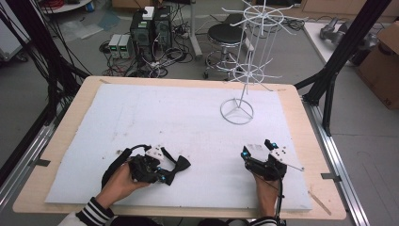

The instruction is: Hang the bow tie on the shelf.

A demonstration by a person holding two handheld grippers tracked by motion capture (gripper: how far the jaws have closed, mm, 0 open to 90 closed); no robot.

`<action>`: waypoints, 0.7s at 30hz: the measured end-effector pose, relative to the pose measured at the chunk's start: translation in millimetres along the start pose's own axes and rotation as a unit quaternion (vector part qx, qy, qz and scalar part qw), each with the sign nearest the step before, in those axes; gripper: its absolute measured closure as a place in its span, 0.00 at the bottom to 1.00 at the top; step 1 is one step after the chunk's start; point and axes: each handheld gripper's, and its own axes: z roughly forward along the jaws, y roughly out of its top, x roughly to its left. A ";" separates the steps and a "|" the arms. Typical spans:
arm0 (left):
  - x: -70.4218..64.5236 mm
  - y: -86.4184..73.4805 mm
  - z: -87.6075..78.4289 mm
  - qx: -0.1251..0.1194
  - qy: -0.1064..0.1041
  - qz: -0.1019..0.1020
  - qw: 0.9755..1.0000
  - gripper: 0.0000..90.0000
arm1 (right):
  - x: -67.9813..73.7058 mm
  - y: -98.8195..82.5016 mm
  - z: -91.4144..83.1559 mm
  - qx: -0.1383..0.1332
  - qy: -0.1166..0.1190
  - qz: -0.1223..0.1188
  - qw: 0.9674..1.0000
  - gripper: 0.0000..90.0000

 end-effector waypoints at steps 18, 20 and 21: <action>1.2 -2.5 -19.1 -0.096 0.004 0.015 0.995 0.94 | 0.2 0.0 0.2 0.000 -0.002 -0.002 1.000 0.10; 1.3 -2.4 -21.2 -0.109 0.004 0.013 0.994 0.95 | 0.3 0.0 0.1 0.001 -0.002 -0.002 1.000 0.10; 1.7 -2.2 -22.7 -0.113 0.006 0.016 0.993 0.95 | 0.3 0.0 0.1 0.001 -0.002 -0.002 1.000 0.10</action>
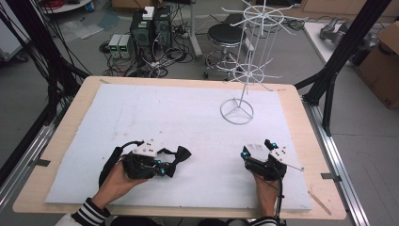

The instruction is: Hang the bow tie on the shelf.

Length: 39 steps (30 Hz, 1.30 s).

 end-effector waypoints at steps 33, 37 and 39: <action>26.0 47.1 -36.5 -0.173 0.051 -0.031 0.983 0.96 | 0.9 0.1 -0.1 0.003 0.001 0.003 1.000 0.10; 29.4 58.3 -37.6 -0.183 0.054 -0.027 0.981 0.96 | 0.5 0.1 -0.1 0.002 0.000 0.001 1.000 0.10; 32.5 66.1 -38.0 -0.189 0.053 -0.028 0.980 0.96 | 0.8 0.0 0.0 0.002 0.001 0.001 1.000 0.10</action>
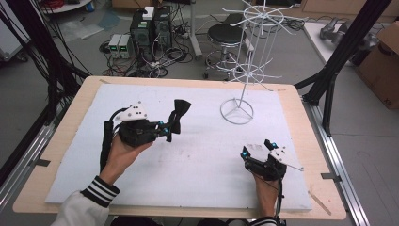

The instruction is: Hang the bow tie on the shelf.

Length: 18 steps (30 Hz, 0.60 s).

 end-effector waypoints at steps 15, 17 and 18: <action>10.5 43.8 24.9 -0.046 -0.003 0.019 0.999 0.96 | -0.3 0.0 -0.1 -0.001 0.000 0.002 1.000 0.10; 11.7 47.1 27.1 -0.046 -0.002 0.018 0.999 0.96 | -0.4 0.0 -0.1 0.000 -0.001 0.000 1.000 0.10; 12.5 49.4 29.0 -0.046 -0.001 0.020 0.999 0.96 | 0.2 0.1 0.2 0.001 -0.001 0.001 1.000 0.10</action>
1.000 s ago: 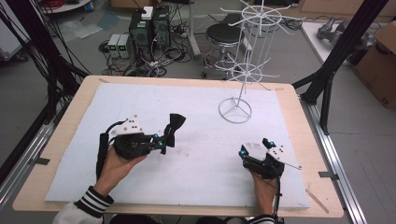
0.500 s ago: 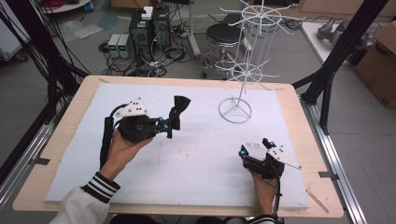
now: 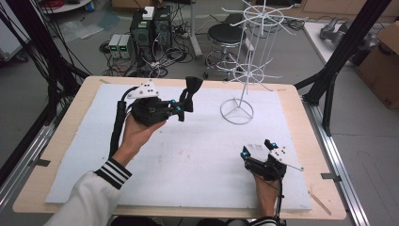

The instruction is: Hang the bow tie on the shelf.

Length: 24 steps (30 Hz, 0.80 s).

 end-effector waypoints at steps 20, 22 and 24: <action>8.0 32.1 45.3 0.000 -0.011 0.015 1.000 0.96 | -0.1 0.1 0.2 0.000 -0.001 -0.004 1.000 0.10; 9.5 35.4 49.0 0.002 -0.009 0.015 1.000 0.96 | -0.1 0.0 0.3 0.000 -0.001 -0.002 1.000 0.10; 10.0 38.7 53.4 0.002 -0.012 0.013 1.000 0.96 | -0.1 0.0 0.3 -0.001 0.000 -0.001 1.000 0.10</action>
